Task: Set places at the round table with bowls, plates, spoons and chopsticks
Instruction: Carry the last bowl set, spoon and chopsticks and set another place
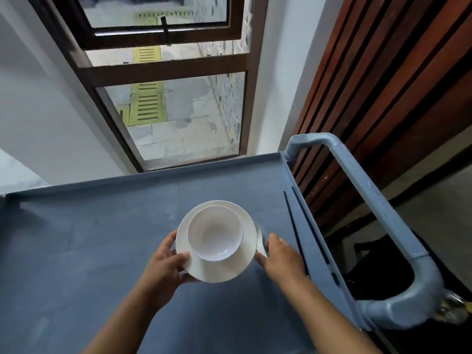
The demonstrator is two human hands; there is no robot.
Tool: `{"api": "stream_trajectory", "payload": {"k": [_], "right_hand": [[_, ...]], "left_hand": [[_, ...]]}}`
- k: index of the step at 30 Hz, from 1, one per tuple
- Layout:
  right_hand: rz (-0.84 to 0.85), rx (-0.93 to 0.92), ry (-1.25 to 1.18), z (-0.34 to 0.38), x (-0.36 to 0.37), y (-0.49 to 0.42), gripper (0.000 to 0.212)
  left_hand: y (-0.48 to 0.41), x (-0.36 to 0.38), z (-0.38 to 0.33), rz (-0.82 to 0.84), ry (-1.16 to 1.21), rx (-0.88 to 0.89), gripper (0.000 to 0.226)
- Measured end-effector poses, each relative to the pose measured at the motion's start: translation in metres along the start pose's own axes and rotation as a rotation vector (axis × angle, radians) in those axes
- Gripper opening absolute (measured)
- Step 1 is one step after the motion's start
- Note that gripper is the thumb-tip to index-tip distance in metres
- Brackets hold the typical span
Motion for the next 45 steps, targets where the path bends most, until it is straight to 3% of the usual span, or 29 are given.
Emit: {"api": "stream_trajectory", "payload": {"k": [5, 9, 15, 19, 25, 33, 45], "right_hand": [[0.011, 0.074, -0.028, 0.002, 0.003, -0.011, 0.024], [-0.110, 0.174, -0.136, -0.019, -0.011, -0.006, 0.008], [-0.262, 0.280, -0.012, -0.060, -0.039, 0.004, 0.035], [-0.277, 0.342, 0.063, -0.078, -0.043, -0.001, 0.036], [-0.242, 0.400, 0.156, -0.086, -0.052, -0.023, 0.022], [0.002, 0.373, 0.172, -0.080, -0.041, -0.042, 0.015], [-0.071, 0.288, 0.140, -0.079, -0.037, -0.033, 0.011]], "left_hand": [[-0.001, -0.008, 0.004, -0.013, -0.003, -0.012, 0.060], [-0.007, -0.015, 0.009, 0.028, 0.004, -0.038, 0.060], [-0.020, -0.015, 0.010, 0.120, -0.002, -0.072, 0.062], [-0.028, -0.009, 0.007, 0.164, -0.006, -0.087, 0.063], [-0.038, -0.007, 0.007, 0.167, -0.025, -0.102, 0.062], [-0.036, -0.008, 0.005, 0.174, -0.004, -0.114, 0.063], [-0.023, -0.025, 0.004, 0.141, 0.022, -0.076, 0.062]]}}
Point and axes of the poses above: each hand's wrist, its own y-axis away from the middle knuckle, its own x-axis out of the palm, z = x × y, the point moved 9 cm from there along -y, towards the middle knuckle, and after that the axes turned 4 degrees about -y, right-handed, at the moved point
